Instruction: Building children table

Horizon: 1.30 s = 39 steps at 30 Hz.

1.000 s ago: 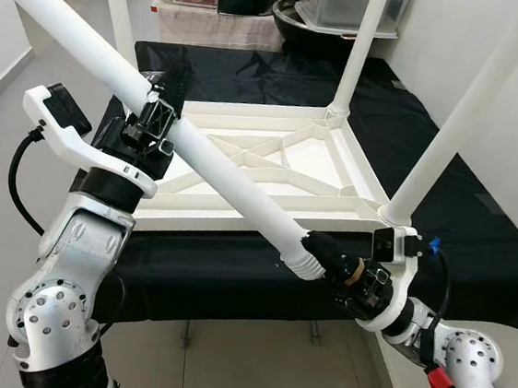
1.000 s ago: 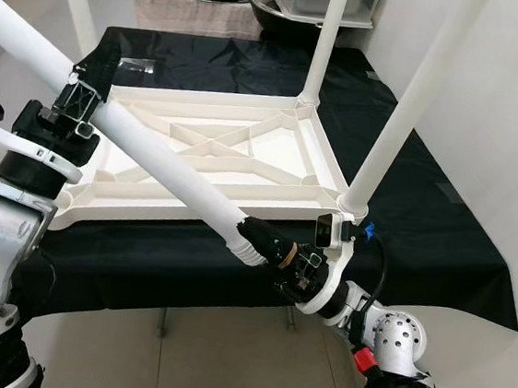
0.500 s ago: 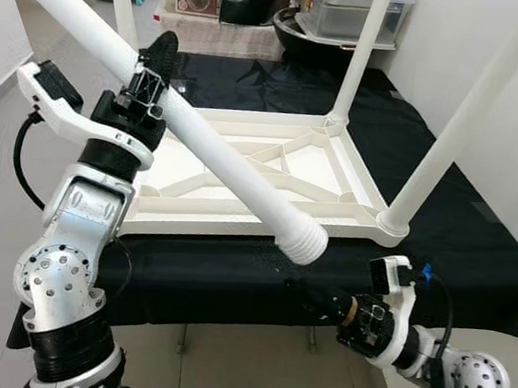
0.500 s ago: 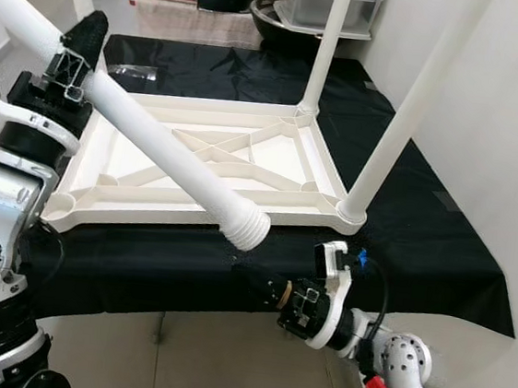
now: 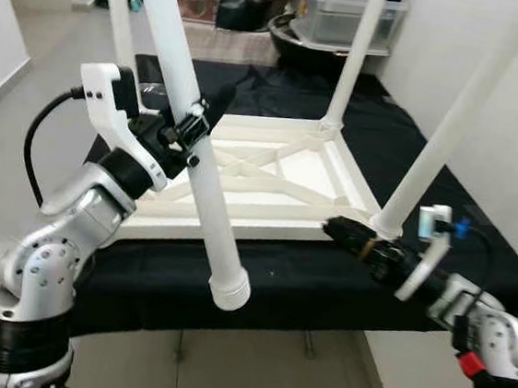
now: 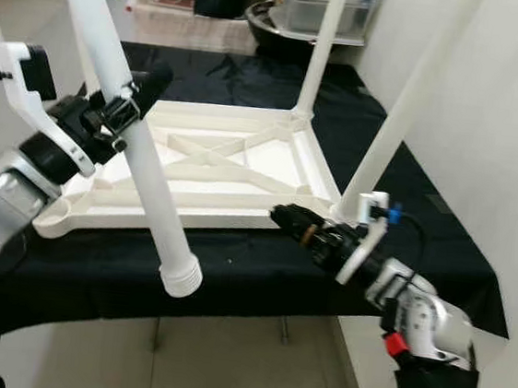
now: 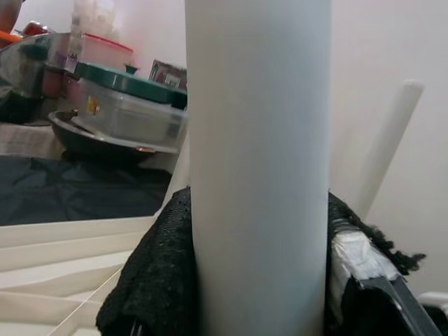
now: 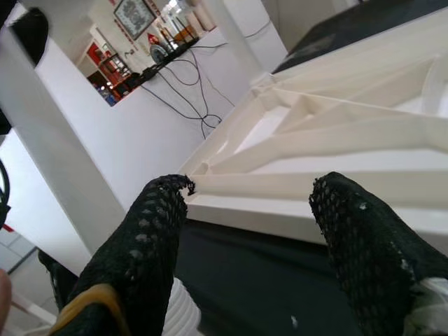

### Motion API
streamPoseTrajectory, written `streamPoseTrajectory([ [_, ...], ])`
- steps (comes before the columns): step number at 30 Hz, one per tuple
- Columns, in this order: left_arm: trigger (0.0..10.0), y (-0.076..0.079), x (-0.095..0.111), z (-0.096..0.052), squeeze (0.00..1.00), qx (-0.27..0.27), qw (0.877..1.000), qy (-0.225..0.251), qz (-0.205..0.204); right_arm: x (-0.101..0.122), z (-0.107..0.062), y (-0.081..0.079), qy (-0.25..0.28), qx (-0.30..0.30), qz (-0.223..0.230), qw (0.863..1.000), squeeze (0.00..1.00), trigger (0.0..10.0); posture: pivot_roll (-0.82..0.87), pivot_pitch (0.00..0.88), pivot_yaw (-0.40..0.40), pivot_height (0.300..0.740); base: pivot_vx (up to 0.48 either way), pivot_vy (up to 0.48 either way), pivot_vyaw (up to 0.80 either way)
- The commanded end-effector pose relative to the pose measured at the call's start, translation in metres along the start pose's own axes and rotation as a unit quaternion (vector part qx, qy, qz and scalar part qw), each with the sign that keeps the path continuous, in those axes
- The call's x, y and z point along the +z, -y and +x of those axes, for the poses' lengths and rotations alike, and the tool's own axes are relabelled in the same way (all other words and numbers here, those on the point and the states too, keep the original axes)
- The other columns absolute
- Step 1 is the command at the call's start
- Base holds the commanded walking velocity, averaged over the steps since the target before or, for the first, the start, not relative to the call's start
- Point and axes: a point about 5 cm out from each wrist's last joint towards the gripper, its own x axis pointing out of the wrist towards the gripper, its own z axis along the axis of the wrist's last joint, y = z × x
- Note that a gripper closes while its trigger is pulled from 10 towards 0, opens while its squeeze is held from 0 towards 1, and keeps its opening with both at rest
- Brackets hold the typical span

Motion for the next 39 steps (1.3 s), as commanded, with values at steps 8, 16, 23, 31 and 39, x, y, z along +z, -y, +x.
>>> streamPoseTrajectory([
  [8, 10.0, 0.008, -0.008, 0.005, 0.00, -0.018, 1.000, -0.006, 0.020, -0.002, 0.019, -0.022, -0.026, 0.082, -0.028, 0.996, 0.00, 10.0, 0.09, 0.030, -0.052, 0.740, 0.000, 0.000, -0.76],
  [16, 10.0, 0.004, -0.008, 0.004, 0.00, -0.008, 0.999, -0.004, 0.033, 0.005, 0.028, -0.027, -0.025, 0.100, -0.052, 0.993, 0.00, 10.0, 0.09, 0.031, -0.053, 0.740, 0.000, 0.000, -0.75],
  [23, 10.0, 0.005, -0.010, 0.004, 0.00, -0.017, 0.999, -0.007, 0.034, 0.013, 0.032, -0.032, -0.019, 0.113, -0.075, 0.991, 0.00, 10.0, 0.09, 0.026, -0.052, 0.740, 0.000, 0.000, -0.75],
  [31, 10.0, 0.007, -0.010, 0.006, 0.00, -0.042, 0.999, -0.011, 0.026, 0.019, 0.039, -0.048, -0.039, 0.176, -0.121, 0.976, 0.00, 10.0, 0.09, 0.014, -0.049, 0.740, 0.000, 0.000, -0.19],
  [39, 10.0, 0.012, -0.005, 0.006, 0.00, -0.142, 0.989, -0.038, -0.019, 0.018, 0.039, -0.046, -0.097, 0.220, -0.148, 0.959, 0.00, 10.0, 0.11, 0.000, -0.047, 0.740, 0.000, 0.000, 0.00],
])
